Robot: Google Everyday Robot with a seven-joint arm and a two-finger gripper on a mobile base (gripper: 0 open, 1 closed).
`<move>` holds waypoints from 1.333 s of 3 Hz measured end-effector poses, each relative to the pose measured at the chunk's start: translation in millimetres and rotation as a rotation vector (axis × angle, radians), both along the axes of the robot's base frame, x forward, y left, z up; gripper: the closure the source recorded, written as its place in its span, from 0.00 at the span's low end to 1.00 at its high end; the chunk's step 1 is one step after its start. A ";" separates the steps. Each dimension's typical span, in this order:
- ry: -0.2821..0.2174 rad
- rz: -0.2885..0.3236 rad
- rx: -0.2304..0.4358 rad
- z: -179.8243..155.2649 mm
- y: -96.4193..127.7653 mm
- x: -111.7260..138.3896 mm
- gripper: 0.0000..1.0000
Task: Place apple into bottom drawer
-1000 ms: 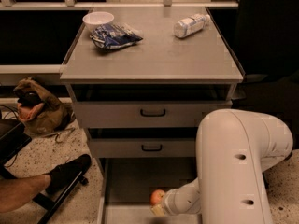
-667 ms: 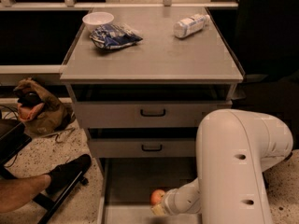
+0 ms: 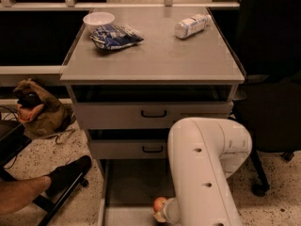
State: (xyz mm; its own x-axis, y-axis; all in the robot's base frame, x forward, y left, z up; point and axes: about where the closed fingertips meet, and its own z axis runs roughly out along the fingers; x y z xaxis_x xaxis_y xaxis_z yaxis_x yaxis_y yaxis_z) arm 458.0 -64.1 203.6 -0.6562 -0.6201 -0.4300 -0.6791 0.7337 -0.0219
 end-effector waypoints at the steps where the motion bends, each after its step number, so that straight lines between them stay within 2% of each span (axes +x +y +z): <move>1: -0.014 -0.038 0.002 -40.0 -2.2 6.1 1.00; 3: -0.007 -0.076 0.020 -85.4 -4.3 7.6 1.00; 4: 0.017 -0.057 0.025 -99.8 0.2 6.2 1.00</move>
Offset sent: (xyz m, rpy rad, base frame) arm 0.0104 -0.0080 -0.0958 0.0114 -0.0208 -0.0932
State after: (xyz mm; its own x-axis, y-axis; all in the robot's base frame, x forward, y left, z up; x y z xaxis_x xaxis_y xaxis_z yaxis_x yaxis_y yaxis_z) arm 464.2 -63.9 103.8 -0.6974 -0.5708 -0.4333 -0.6365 0.7712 0.0084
